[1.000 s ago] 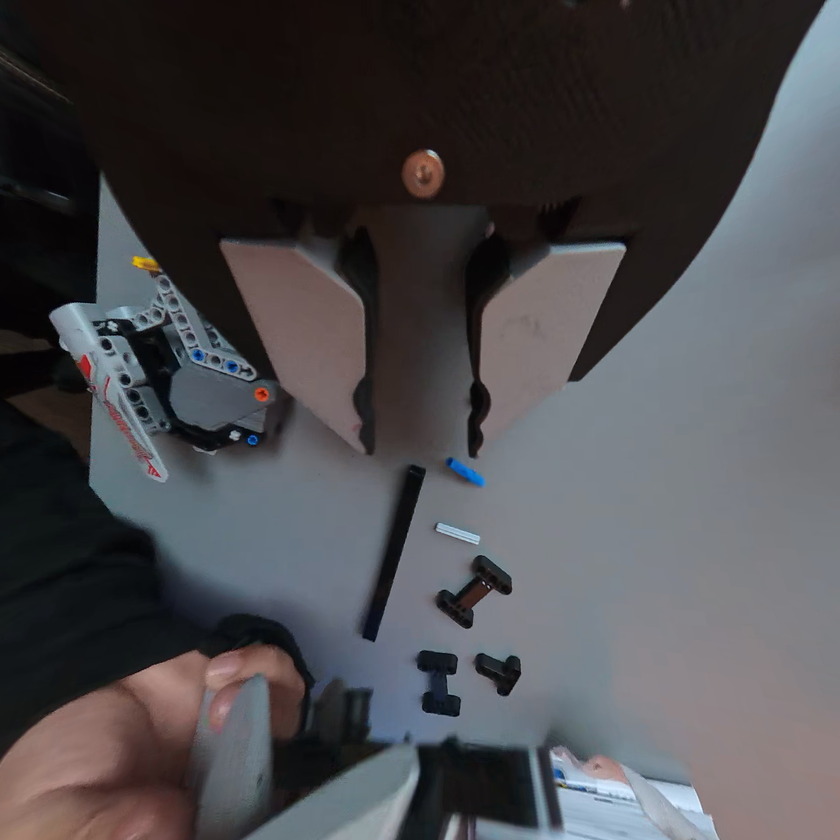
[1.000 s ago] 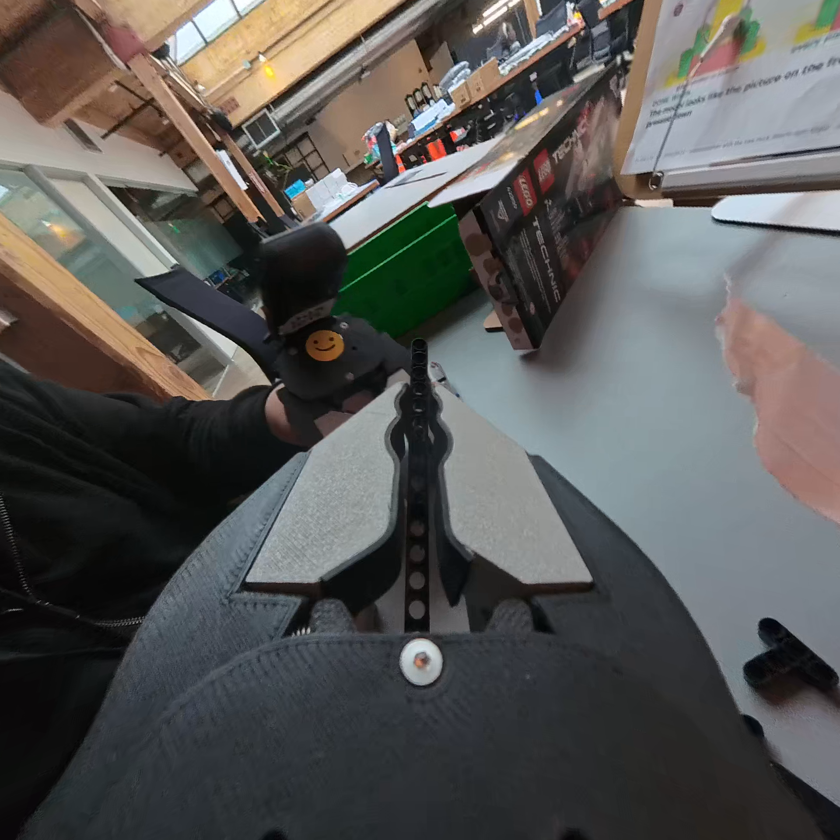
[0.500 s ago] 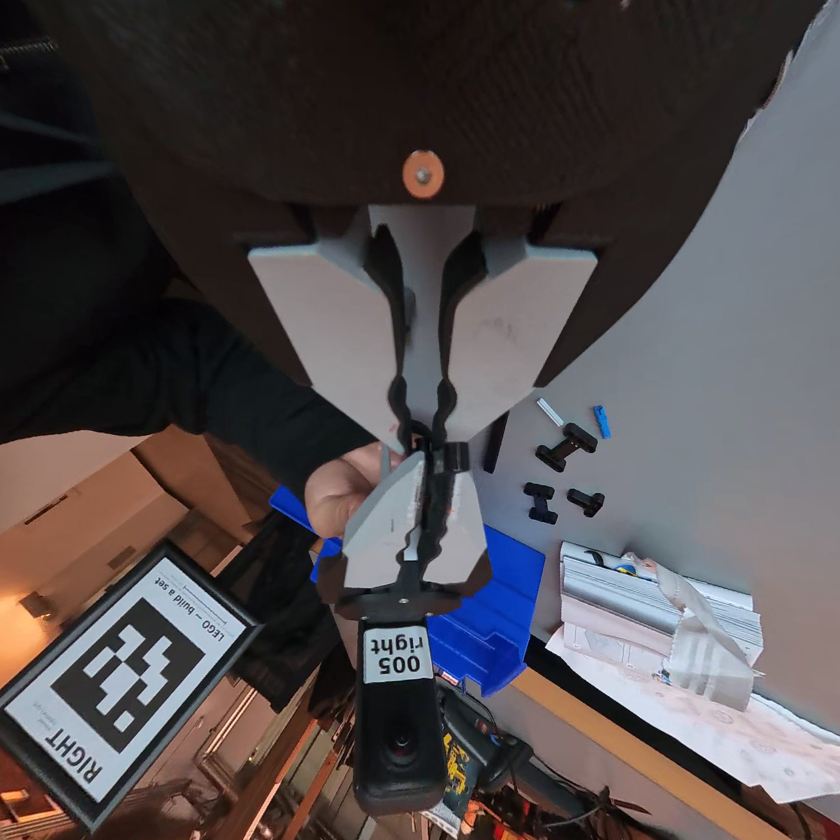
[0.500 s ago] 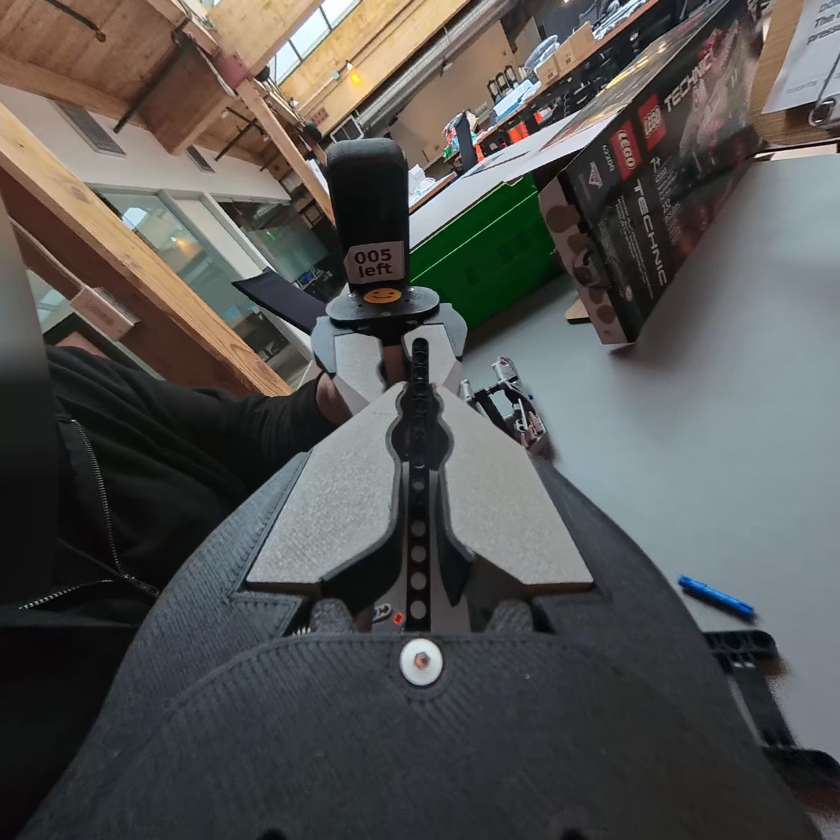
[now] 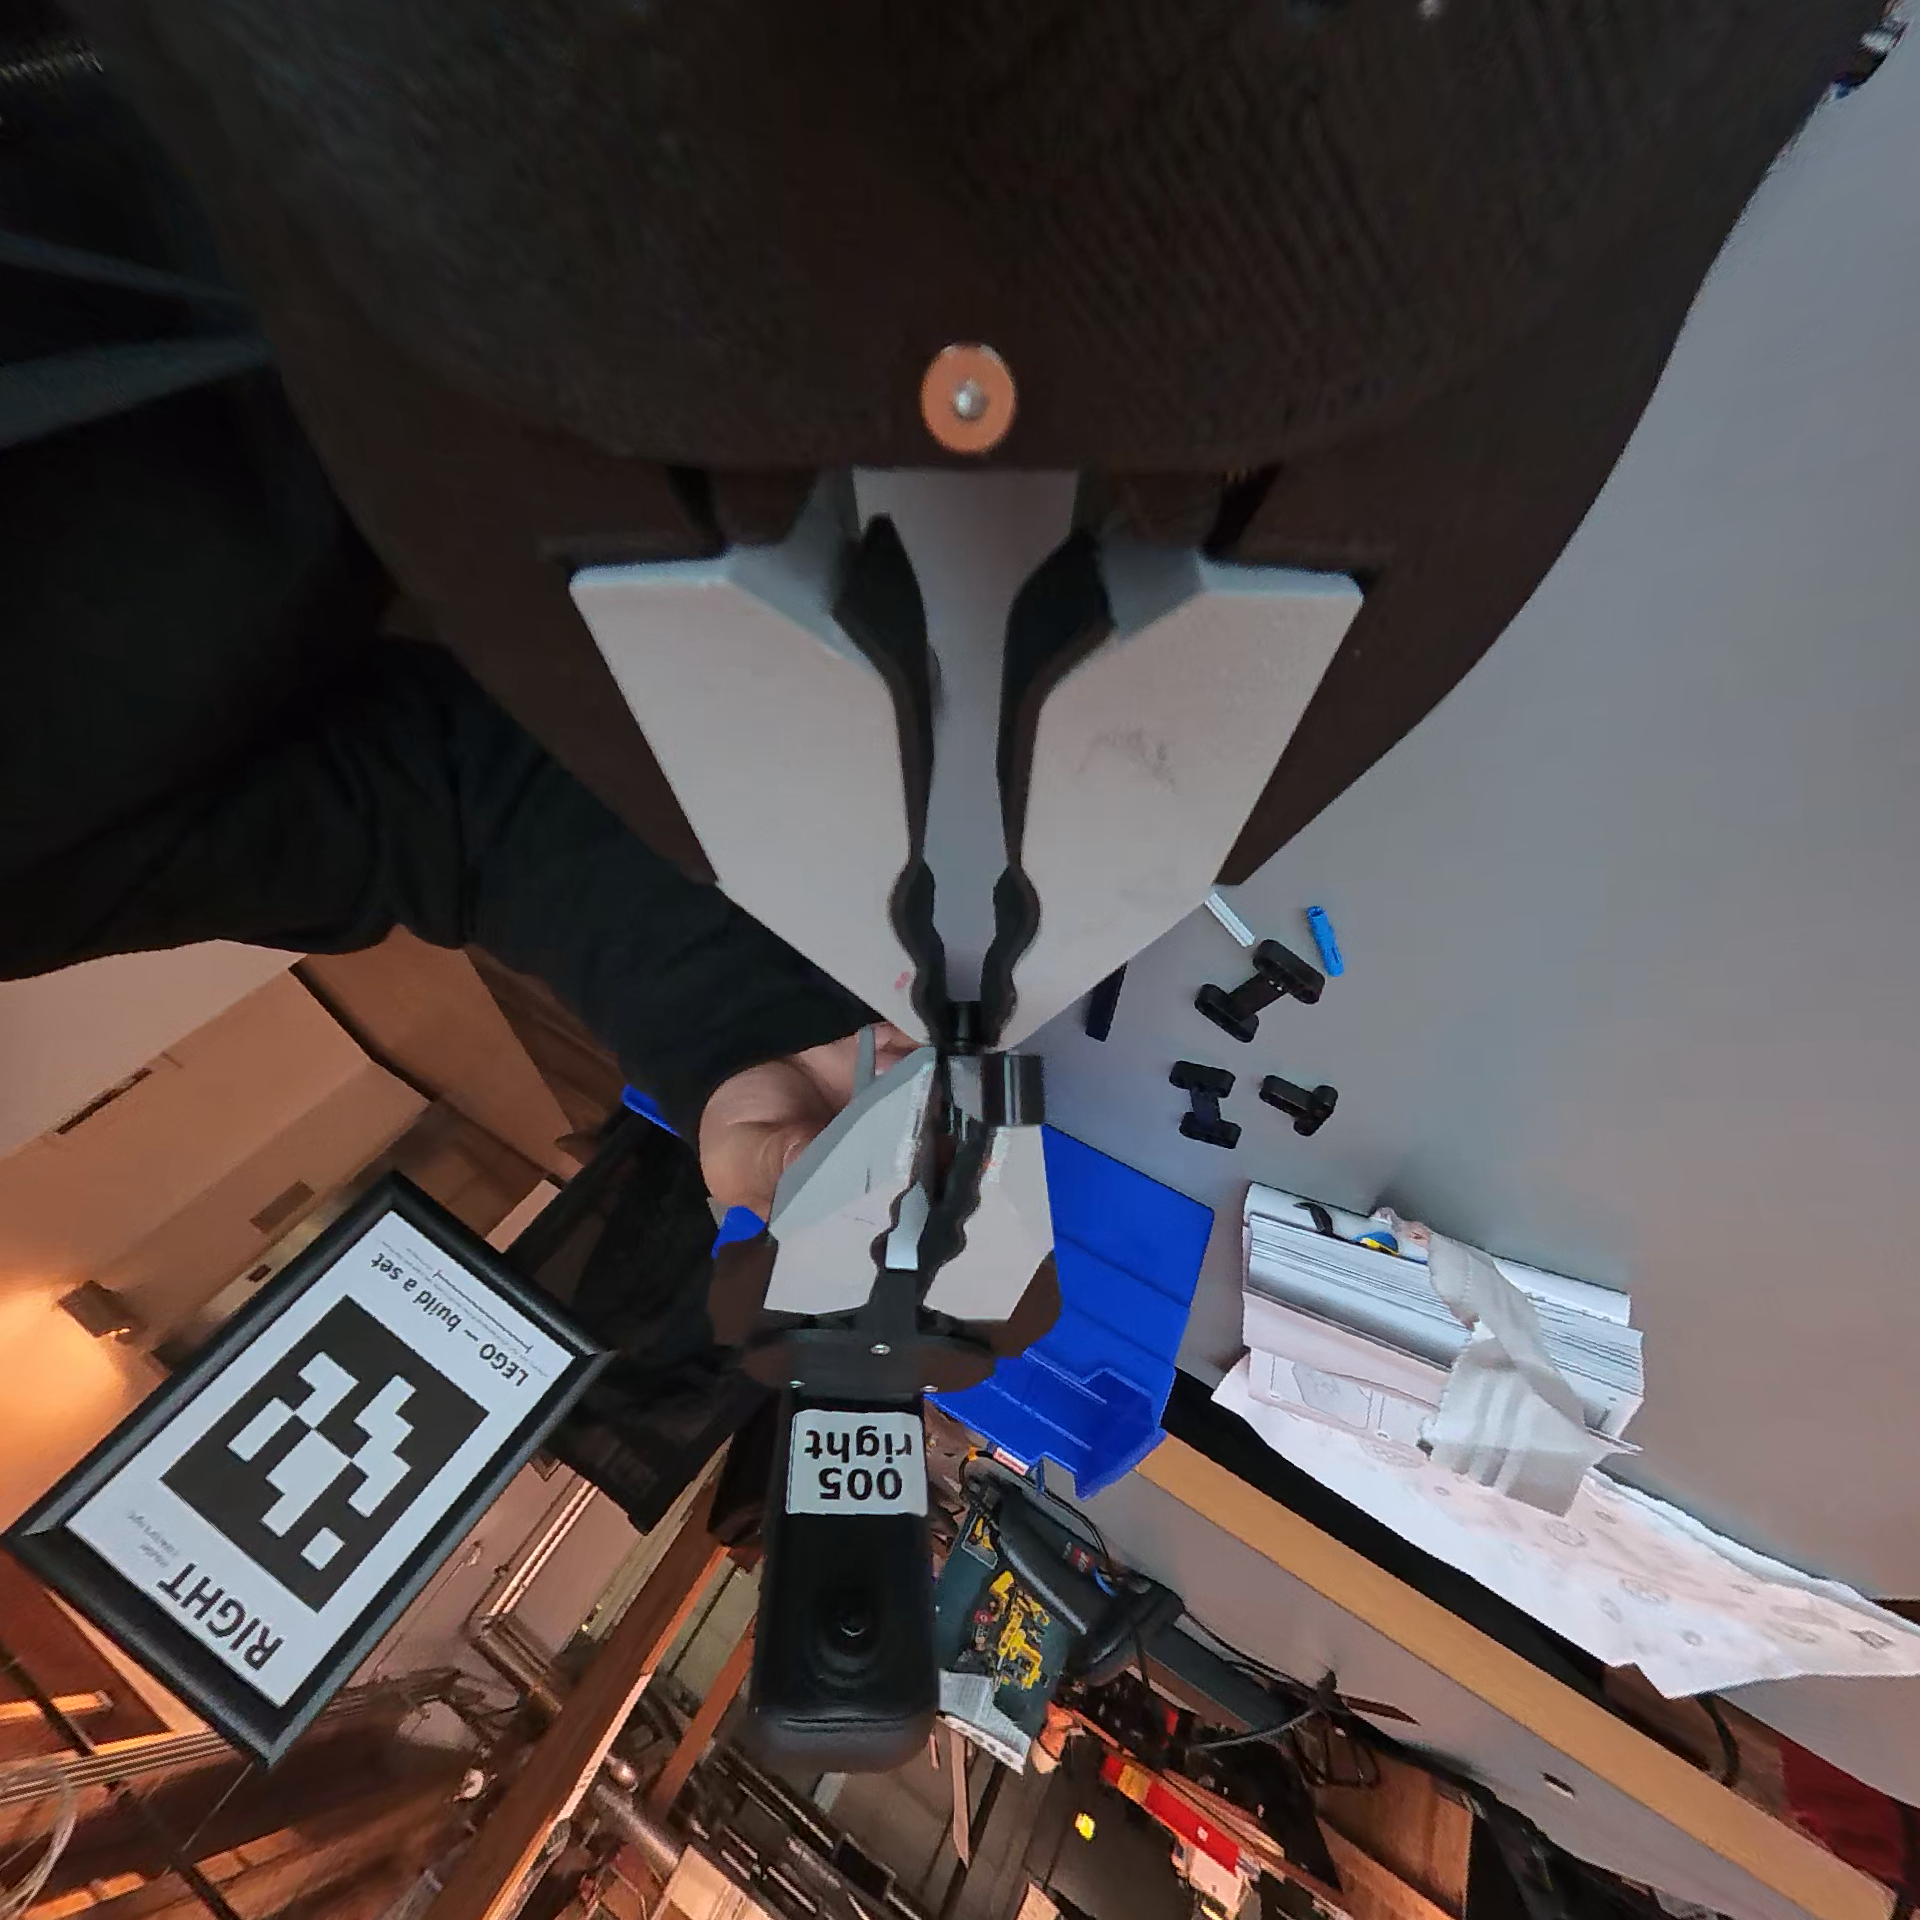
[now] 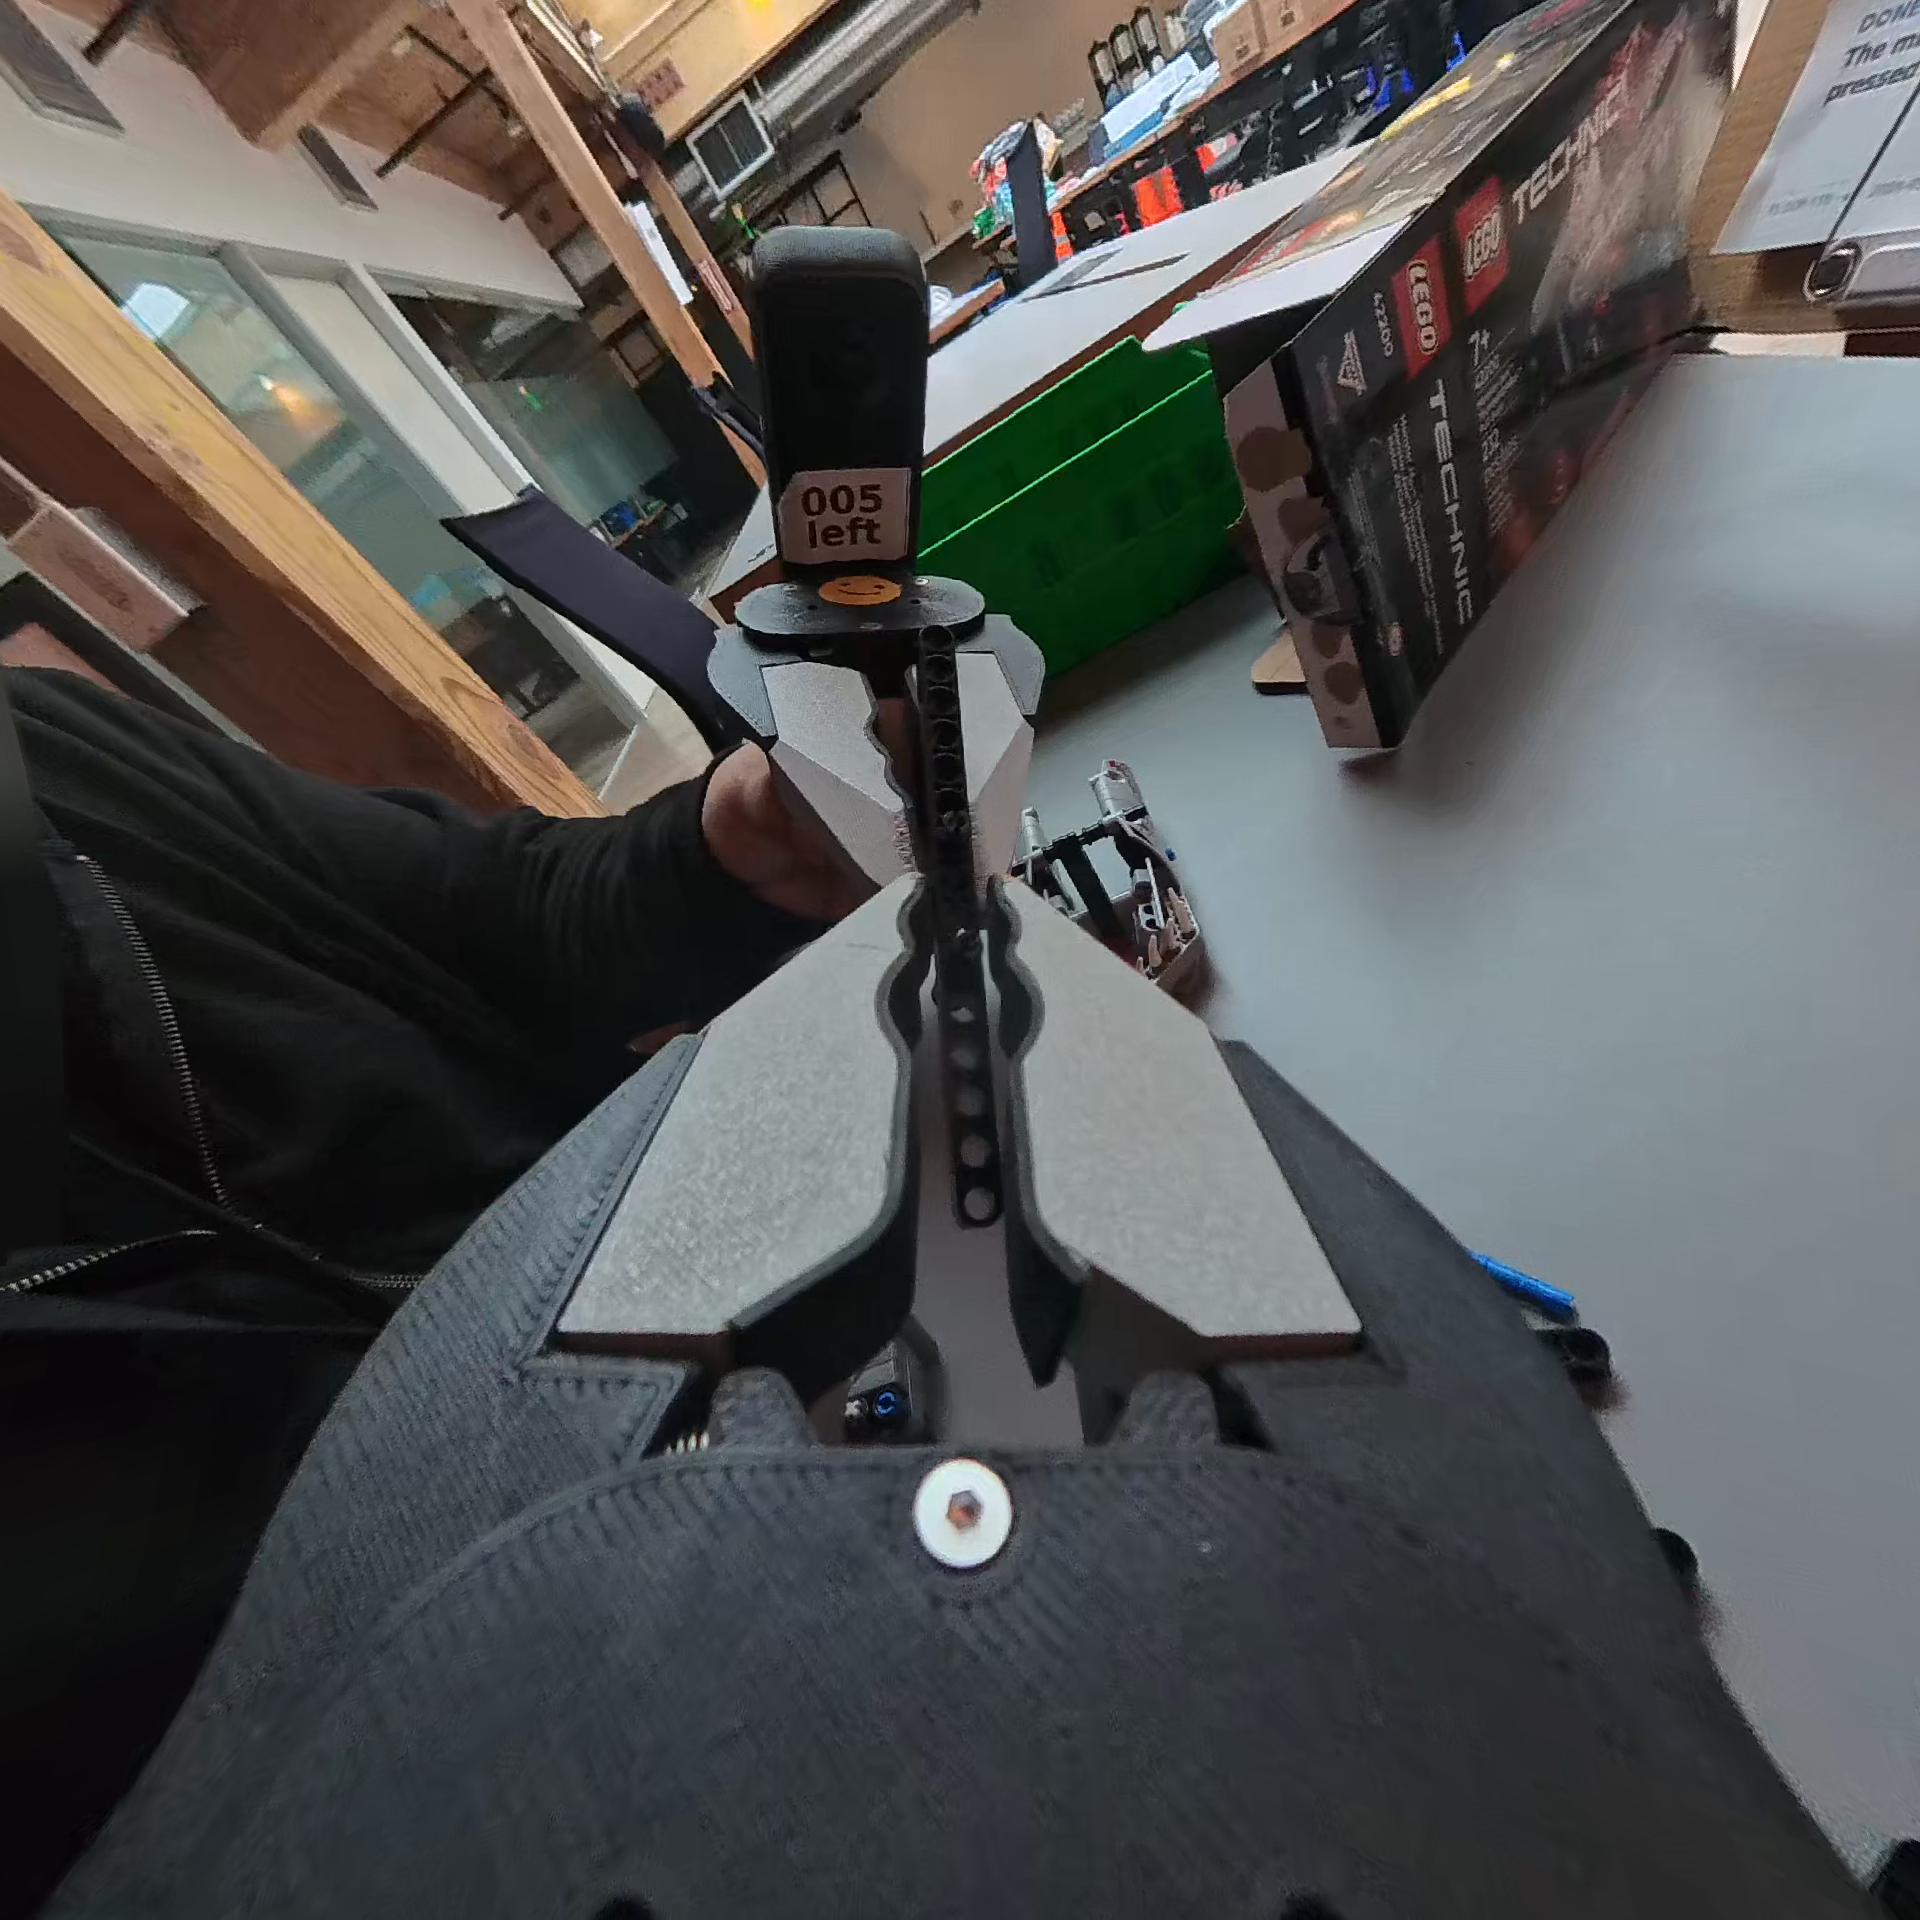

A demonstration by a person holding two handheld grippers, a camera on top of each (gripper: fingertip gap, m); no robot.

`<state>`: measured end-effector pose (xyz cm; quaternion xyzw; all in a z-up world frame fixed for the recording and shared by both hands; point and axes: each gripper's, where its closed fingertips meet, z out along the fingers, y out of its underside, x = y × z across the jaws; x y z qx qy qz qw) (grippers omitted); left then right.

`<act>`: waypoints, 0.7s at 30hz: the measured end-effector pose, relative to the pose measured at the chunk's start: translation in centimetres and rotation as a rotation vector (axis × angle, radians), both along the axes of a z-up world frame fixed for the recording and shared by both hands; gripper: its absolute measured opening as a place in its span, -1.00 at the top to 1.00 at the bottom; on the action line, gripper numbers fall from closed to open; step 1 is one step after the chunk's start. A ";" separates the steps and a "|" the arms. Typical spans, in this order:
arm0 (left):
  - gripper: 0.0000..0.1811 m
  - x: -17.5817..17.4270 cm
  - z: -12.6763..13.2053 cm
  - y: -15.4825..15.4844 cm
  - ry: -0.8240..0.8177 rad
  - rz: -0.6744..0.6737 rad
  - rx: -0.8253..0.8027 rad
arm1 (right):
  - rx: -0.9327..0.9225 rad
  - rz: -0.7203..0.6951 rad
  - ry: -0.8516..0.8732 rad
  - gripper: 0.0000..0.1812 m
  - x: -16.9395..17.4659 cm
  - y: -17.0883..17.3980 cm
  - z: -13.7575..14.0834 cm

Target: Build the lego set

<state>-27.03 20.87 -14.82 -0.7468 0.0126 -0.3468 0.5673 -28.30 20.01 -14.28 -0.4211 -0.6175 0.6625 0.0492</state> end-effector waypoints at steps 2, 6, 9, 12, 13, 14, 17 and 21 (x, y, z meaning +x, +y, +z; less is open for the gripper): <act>0.95 -0.1 0.1 0.0 0.000 0.012 0.010 | 0.010 0.010 -0.005 0.94 0.2 0.2 -0.1; 0.95 -0.3 0.3 0.0 -0.002 0.012 0.017 | 0.044 0.019 0.000 0.94 0.5 0.2 -0.3; 0.95 0.0 0.4 -0.1 -0.035 -0.010 0.015 | 0.022 0.029 0.014 0.95 0.5 0.0 0.1; 0.95 0.2 -0.1 -0.1 -0.016 -0.017 -0.011 | 0.029 0.034 0.005 0.96 0.6 -0.1 -0.2; 0.95 0.1 -0.2 -0.1 -0.007 -0.009 -0.014 | 0.031 0.022 0.006 0.96 0.6 0.0 -0.3; 0.95 0.0 0.1 -0.1 -0.010 -0.007 -0.010 | 0.016 0.002 0.019 0.96 0.4 0.0 0.0; 0.95 -0.2 0.5 -0.2 -0.037 -0.004 -0.006 | -0.050 -0.058 0.061 0.96 0.0 0.1 1.0; 0.95 0.0 0.5 -0.5 -0.129 -0.032 -0.024 | -0.048 -0.131 0.099 0.97 -0.3 0.3 1.5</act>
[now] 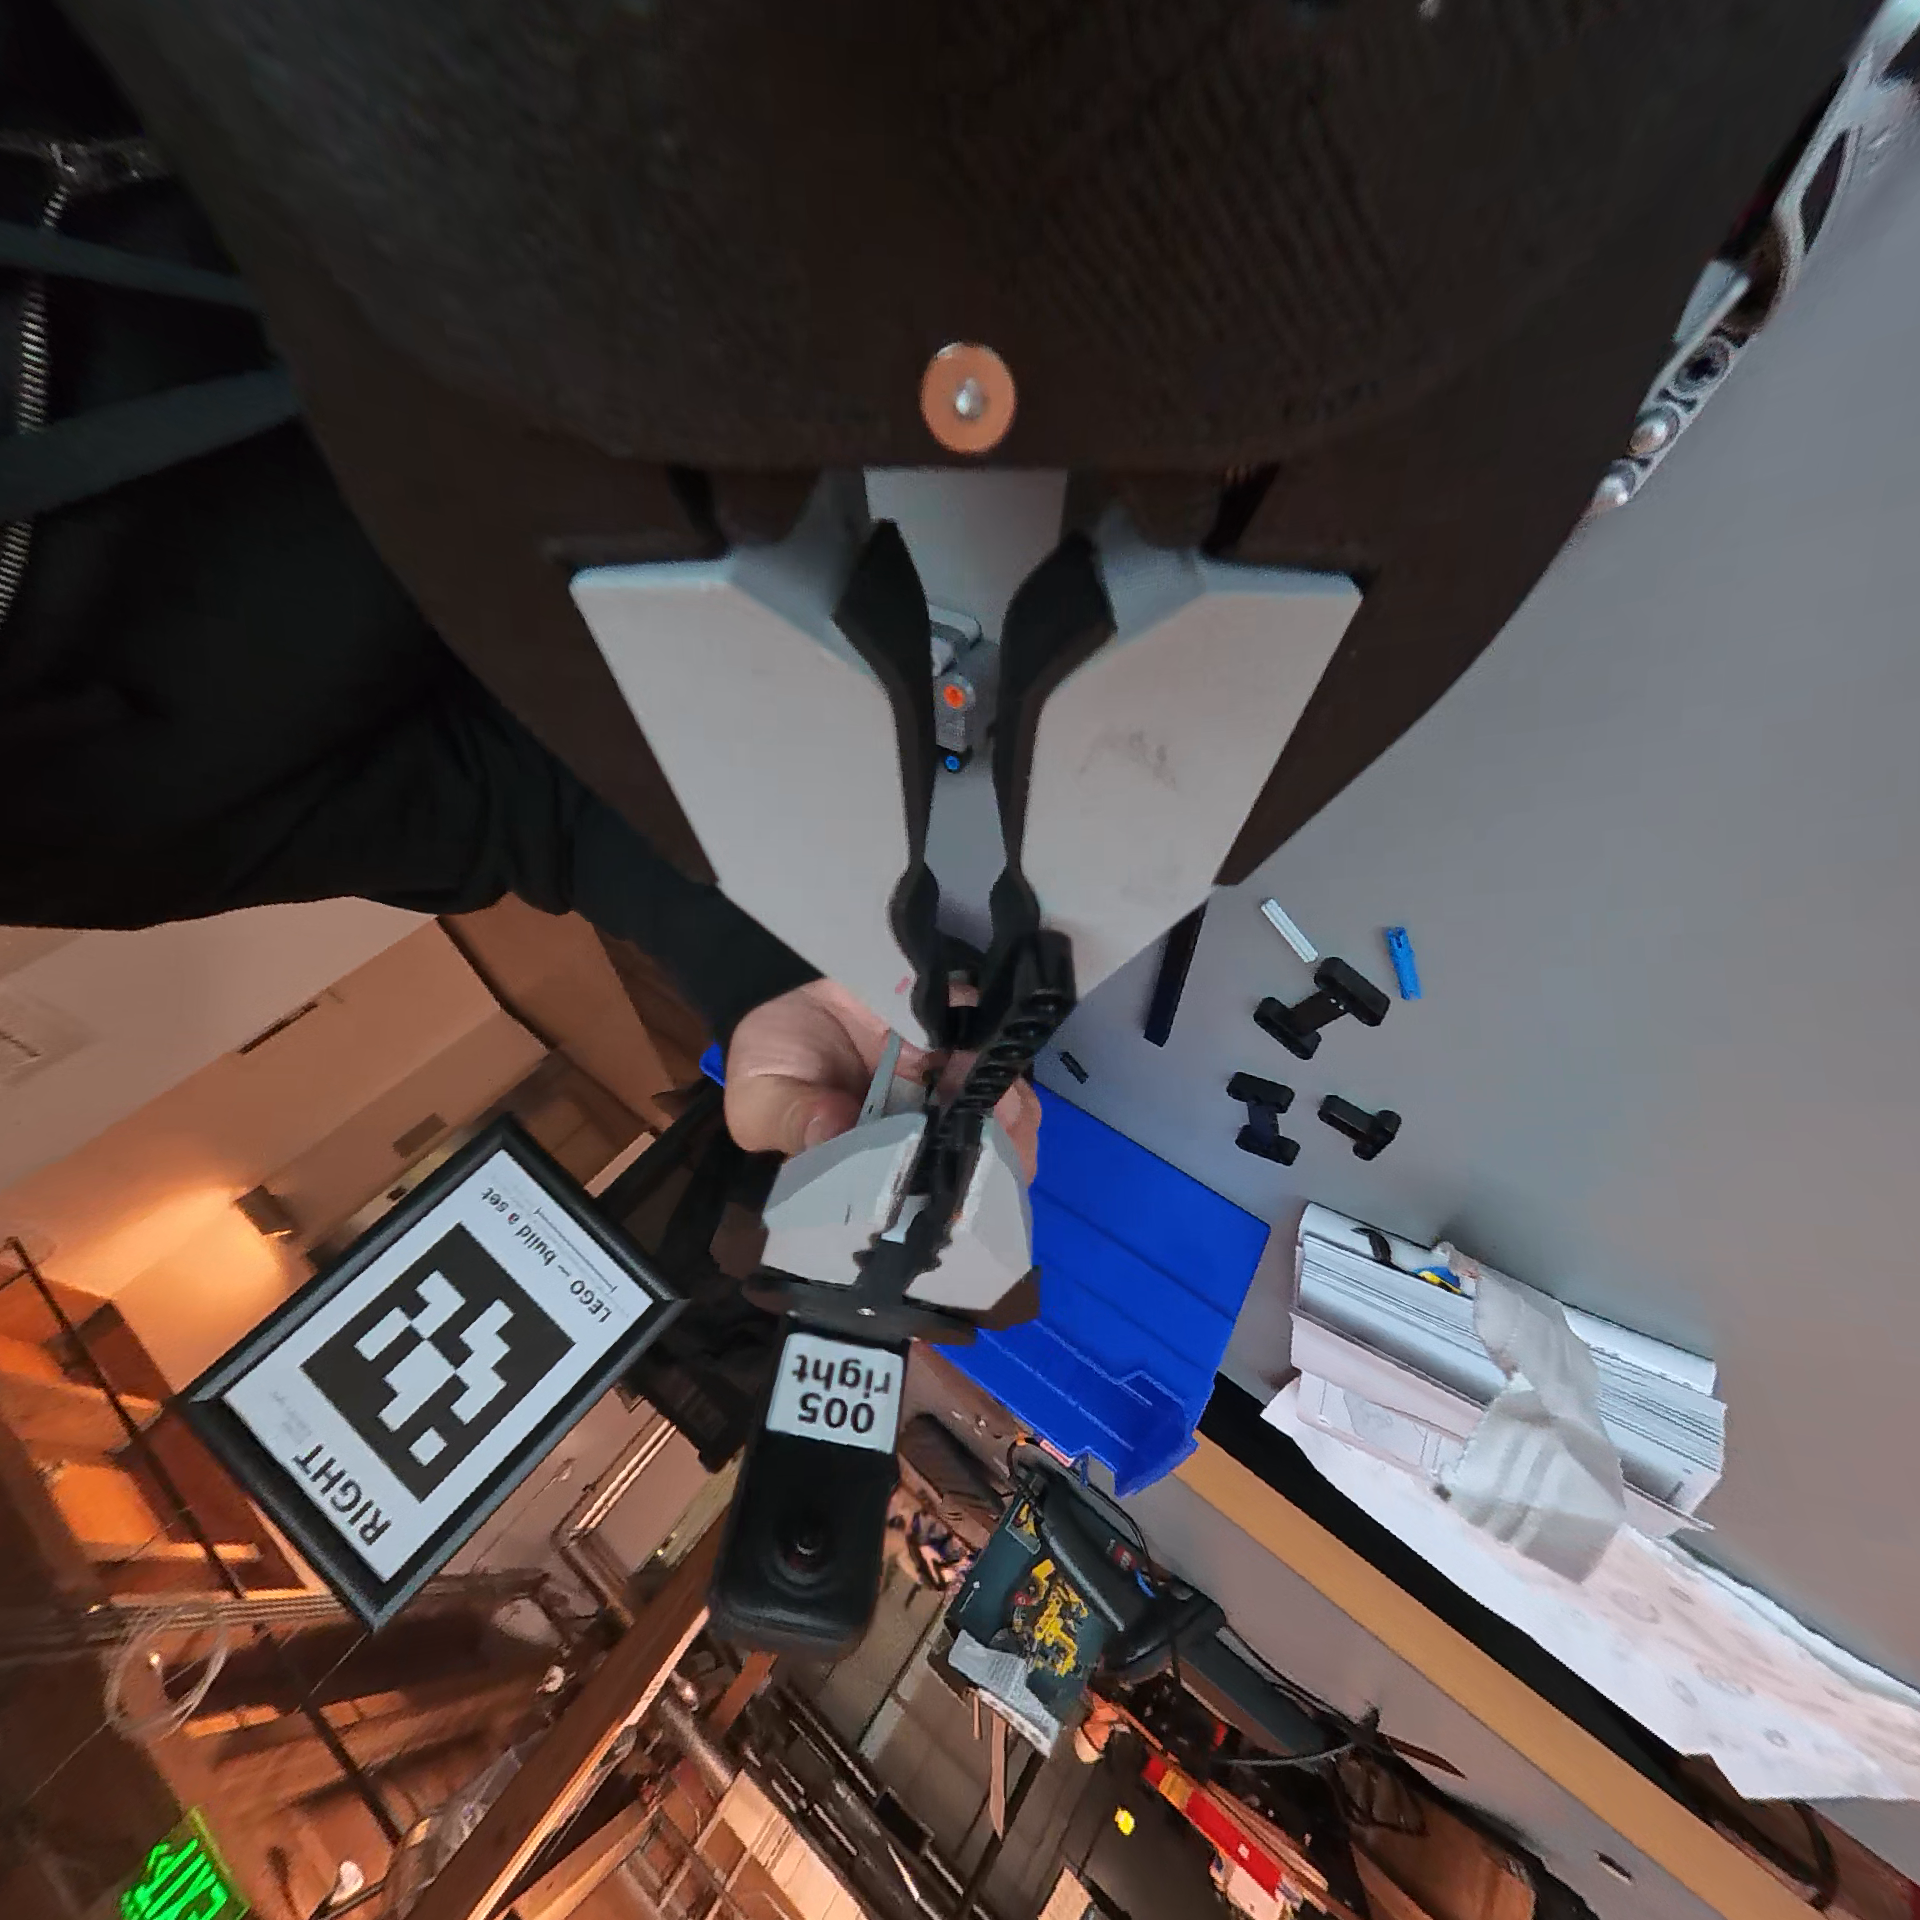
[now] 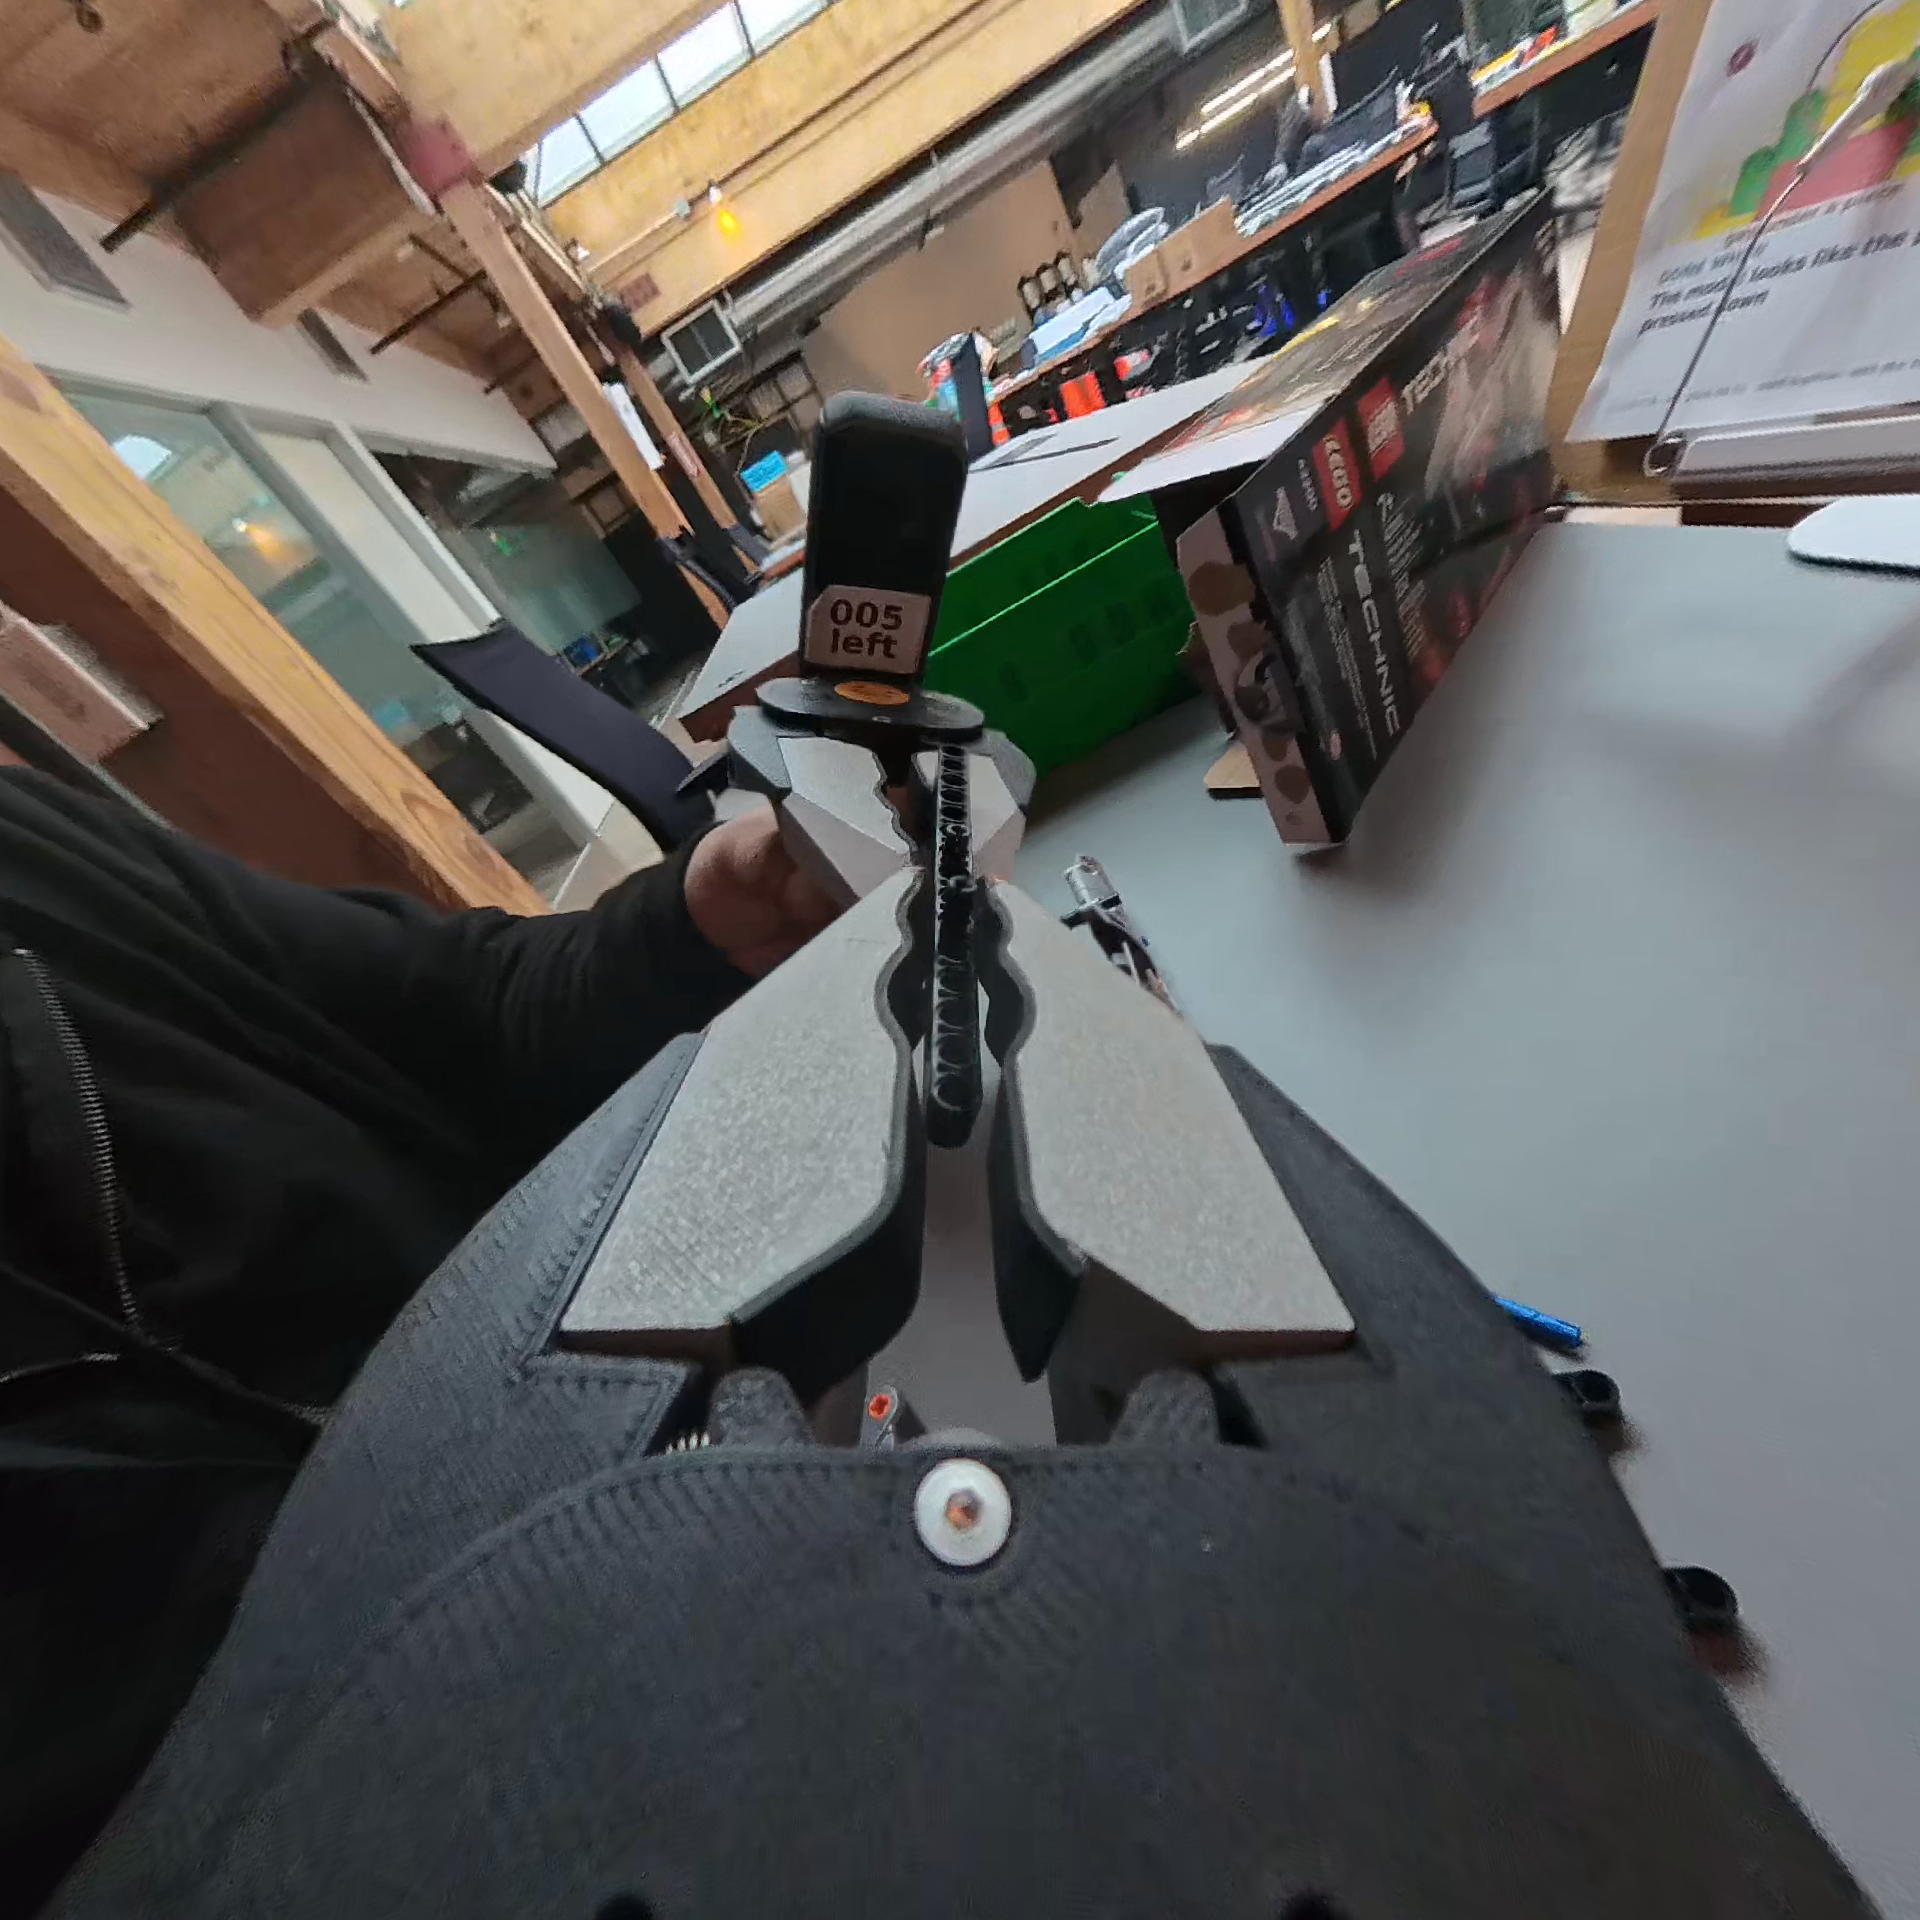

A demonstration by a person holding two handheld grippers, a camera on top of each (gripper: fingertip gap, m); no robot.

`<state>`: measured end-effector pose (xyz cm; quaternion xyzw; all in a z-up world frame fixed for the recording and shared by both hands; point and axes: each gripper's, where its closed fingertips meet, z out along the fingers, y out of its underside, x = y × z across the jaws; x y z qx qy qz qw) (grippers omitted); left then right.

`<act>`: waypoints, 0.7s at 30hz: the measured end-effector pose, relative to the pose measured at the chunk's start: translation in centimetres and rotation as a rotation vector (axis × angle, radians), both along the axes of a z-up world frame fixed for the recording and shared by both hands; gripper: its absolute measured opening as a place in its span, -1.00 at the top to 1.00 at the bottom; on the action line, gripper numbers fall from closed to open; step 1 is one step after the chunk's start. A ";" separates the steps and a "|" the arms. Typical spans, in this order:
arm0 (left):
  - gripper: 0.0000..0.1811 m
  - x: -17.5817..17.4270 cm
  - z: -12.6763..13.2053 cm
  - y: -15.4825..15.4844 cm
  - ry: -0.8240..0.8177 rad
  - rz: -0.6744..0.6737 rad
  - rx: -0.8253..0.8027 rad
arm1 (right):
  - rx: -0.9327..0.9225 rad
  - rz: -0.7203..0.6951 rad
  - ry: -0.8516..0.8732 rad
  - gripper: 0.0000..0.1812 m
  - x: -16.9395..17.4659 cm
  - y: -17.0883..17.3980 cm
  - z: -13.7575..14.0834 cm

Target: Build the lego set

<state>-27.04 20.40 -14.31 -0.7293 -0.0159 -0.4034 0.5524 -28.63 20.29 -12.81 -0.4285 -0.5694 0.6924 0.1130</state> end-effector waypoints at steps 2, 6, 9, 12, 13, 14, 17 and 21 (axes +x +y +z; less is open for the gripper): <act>0.95 -0.1 0.1 -0.1 -0.025 0.002 0.004 | -0.015 -0.032 0.015 0.97 -0.2 0.0 0.2; 0.95 0.3 -0.4 0.2 -0.016 0.007 -0.014 | -0.060 -0.080 0.037 1.00 -0.5 0.7 0.5; 0.95 0.2 0.0 0.2 0.041 0.014 -0.006 | 0.026 -0.102 0.094 1.00 -0.4 0.5 1.1; 0.95 0.1 -0.9 -0.4 0.134 -0.010 -0.032 | 0.256 -0.036 0.046 0.97 0.0 -0.3 -0.1; 0.95 0.2 -0.9 -0.4 0.138 -0.013 -0.025 | 0.252 -0.008 0.032 0.96 0.1 -0.4 -0.2; 0.95 0.3 -0.9 -0.3 0.145 -0.017 -0.025 | 0.225 0.025 0.009 0.93 0.1 -0.5 -0.6; 0.95 0.5 -1.2 -0.1 0.223 -0.015 -0.029 | 0.167 0.145 -0.098 0.75 0.6 -1.6 -2.1; 0.95 -0.1 -0.9 -0.3 0.219 -0.008 -0.020 | 0.175 0.130 -0.058 0.91 0.8 -1.0 -1.8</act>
